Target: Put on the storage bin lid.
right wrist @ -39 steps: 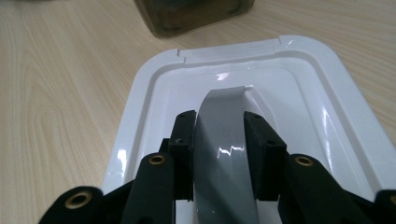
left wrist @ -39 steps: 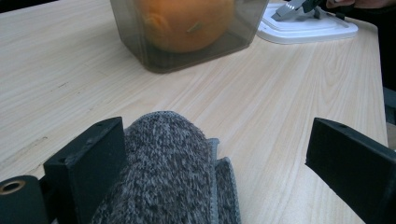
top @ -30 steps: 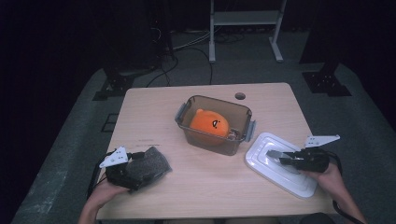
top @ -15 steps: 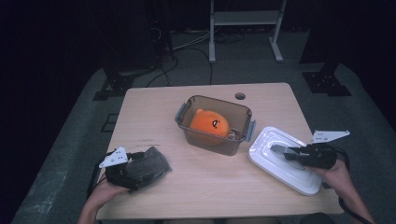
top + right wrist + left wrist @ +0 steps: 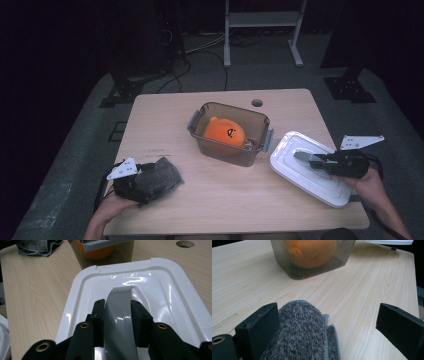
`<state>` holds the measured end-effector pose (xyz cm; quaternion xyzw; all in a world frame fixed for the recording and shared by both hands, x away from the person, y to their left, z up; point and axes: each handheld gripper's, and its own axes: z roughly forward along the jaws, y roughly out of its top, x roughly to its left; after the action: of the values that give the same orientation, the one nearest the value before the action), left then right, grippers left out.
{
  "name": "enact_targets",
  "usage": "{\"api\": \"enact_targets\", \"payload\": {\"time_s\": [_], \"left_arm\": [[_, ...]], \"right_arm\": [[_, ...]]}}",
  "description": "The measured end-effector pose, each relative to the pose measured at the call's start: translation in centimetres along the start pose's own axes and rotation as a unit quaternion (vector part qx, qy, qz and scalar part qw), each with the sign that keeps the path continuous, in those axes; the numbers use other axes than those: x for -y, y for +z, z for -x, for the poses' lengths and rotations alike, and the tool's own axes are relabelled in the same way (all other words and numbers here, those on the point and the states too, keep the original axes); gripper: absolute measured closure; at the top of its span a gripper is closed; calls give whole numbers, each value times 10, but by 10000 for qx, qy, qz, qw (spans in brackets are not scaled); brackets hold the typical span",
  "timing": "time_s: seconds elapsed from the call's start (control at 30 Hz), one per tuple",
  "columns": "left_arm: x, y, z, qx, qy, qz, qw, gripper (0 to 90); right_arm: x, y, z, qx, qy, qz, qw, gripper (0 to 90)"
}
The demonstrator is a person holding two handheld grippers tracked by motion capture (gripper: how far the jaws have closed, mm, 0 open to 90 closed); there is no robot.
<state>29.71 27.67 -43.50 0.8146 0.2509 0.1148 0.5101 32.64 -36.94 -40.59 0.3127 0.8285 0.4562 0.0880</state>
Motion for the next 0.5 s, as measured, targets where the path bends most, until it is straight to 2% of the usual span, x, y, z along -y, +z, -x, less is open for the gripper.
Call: {"api": "enact_targets", "payload": {"time_s": [0.23,0.5], "left_arm": [[0,0,0,2,13,-4,10000,39],[0,1,0,18,13,-24,10000,39]], "right_arm": [[-6,-11,-2,9,-19,3,10000,663],[-18,-27,-4,22,-63,157,9999,664]]}}
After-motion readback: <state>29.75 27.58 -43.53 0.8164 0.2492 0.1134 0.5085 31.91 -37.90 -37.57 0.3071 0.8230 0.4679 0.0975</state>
